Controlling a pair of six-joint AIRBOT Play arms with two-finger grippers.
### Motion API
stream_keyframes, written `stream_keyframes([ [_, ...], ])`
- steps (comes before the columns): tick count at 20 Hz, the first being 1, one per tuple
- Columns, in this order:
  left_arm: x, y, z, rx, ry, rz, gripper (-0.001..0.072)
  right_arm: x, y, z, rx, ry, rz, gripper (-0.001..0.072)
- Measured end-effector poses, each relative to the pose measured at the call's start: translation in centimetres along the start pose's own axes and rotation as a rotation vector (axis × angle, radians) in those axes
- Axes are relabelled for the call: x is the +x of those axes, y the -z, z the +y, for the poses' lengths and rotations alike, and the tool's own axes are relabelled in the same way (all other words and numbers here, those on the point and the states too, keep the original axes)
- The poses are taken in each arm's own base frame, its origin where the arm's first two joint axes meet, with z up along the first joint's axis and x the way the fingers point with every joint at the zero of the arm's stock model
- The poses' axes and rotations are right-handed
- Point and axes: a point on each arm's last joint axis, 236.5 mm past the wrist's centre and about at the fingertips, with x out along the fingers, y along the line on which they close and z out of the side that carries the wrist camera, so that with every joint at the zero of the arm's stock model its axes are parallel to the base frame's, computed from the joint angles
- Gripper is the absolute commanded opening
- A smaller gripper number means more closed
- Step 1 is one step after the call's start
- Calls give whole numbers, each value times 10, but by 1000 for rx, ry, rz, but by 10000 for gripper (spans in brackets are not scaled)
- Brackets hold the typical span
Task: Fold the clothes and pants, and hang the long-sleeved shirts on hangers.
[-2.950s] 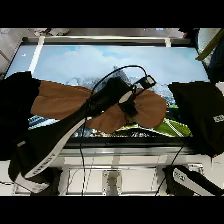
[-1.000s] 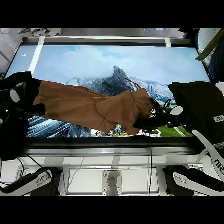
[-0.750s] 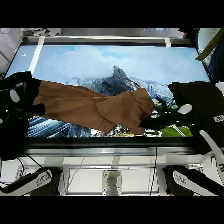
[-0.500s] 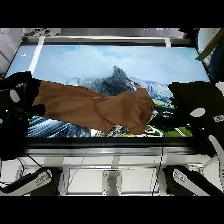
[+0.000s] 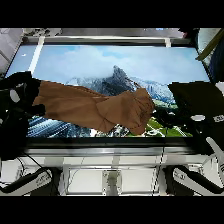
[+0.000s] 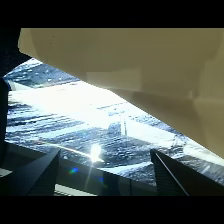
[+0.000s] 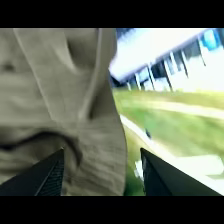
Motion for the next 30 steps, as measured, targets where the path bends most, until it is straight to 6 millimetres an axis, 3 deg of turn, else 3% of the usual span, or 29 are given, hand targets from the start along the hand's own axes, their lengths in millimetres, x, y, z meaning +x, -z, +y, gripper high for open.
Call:
stream_keyframes([
  [5,0,0,0,0,0,0,640,12,-12,1,-5,-21,20,510],
  [9,0,0,0,0,0,0,639,23,-7,4,-27,-42,81,509],
  [10,0,0,0,0,0,0,639,26,-5,5,-37,-44,94,458],
  [12,0,0,0,0,0,0,639,33,3,11,-69,-50,124,287],
  [14,0,0,0,0,0,-1,638,38,3,20,-105,-57,134,30],
  [18,0,-7,-4,-29,20,-28,638,32,-21,53,-200,-101,99,29],
  [21,-1,-10,-7,-62,32,-41,638,3,-52,79,-305,-126,64,29],
  [23,-3,-7,-8,-71,37,-31,638,-28,-74,87,-360,-105,43,29],
  [27,-7,-1,-8,-82,40,-16,638,-108,-120,77,-416,18,-54,29],
  [30,-8,0,-11,-100,54,-14,638,-151,-143,64,-411,93,-135,29],
])
